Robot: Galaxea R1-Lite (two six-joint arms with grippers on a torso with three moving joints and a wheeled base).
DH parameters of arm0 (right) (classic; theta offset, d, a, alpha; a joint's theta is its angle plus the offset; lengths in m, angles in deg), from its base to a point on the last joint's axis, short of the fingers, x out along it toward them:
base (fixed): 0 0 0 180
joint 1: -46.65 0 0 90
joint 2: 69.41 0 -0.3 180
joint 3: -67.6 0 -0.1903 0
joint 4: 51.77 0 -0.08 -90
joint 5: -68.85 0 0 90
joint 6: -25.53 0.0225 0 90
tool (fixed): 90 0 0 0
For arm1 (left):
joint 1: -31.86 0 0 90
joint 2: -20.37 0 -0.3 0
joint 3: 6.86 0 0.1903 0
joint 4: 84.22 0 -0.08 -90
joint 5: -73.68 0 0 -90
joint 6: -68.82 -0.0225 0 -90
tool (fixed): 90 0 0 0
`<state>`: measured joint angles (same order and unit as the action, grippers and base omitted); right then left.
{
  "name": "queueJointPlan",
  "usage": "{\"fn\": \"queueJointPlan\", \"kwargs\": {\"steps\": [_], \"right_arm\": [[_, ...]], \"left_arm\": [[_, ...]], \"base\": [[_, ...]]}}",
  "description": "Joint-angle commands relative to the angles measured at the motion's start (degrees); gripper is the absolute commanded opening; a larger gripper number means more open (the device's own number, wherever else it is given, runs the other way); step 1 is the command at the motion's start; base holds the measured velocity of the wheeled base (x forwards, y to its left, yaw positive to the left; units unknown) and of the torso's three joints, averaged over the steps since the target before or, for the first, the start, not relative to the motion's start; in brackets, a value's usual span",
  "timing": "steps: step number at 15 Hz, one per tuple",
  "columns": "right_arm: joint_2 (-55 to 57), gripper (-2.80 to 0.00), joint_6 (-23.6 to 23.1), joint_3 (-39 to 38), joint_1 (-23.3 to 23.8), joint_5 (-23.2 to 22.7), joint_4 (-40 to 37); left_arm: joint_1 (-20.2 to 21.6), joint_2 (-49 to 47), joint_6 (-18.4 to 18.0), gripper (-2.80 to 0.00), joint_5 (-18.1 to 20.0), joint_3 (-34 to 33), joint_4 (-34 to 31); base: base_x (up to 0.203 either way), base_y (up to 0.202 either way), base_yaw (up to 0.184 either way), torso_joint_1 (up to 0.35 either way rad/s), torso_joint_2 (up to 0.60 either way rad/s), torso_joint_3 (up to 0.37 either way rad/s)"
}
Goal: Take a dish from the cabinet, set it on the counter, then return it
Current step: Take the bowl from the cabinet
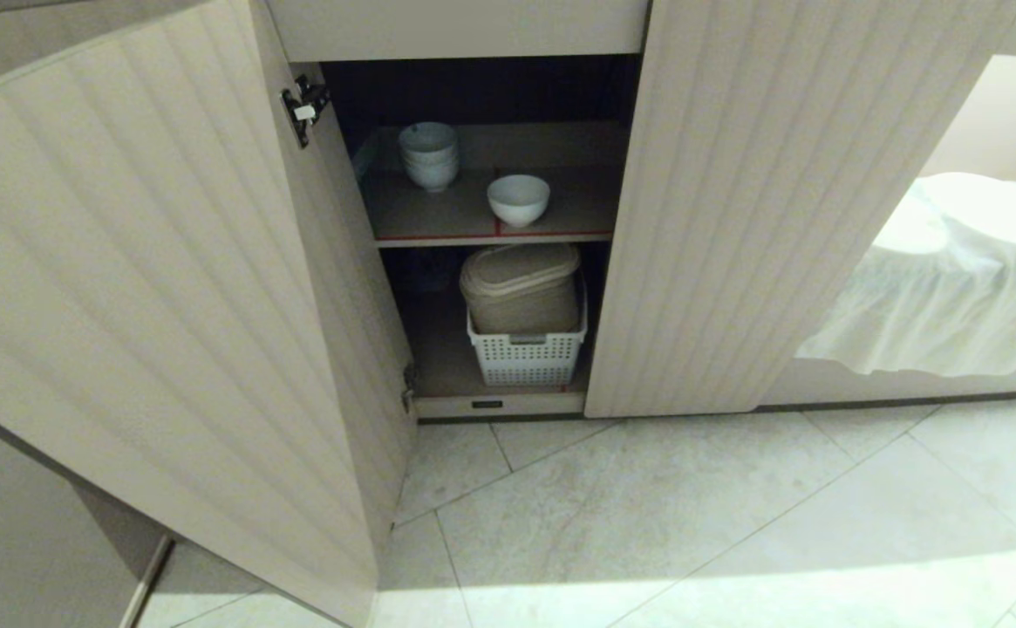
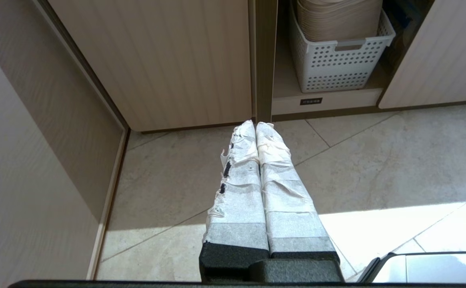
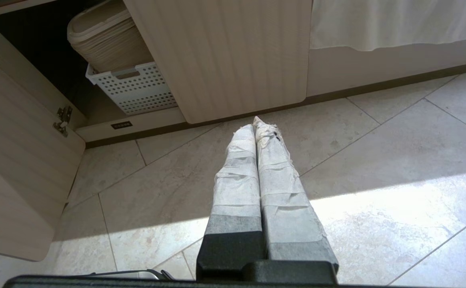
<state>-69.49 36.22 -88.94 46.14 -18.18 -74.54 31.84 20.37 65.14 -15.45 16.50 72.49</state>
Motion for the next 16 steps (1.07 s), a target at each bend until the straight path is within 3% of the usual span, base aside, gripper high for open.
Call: {"fn": "queueJointPlan", "kwargs": {"steps": [1,16], "right_arm": [[0.1,-2.8,0.1,0.1,0.0,0.0,0.0],[0.1,-2.8,0.1,0.0,0.0,0.0,0.0]], "left_arm": [[0.0,0.0,0.0,-2.8,0.0,0.0,0.0],[0.0,0.0,0.1,-2.8,0.0,0.0,0.0]], "base": [[0.0,0.0,0.0,0.0,0.0,0.0],[0.0,0.0,0.0,0.0,0.0,0.0]]}}
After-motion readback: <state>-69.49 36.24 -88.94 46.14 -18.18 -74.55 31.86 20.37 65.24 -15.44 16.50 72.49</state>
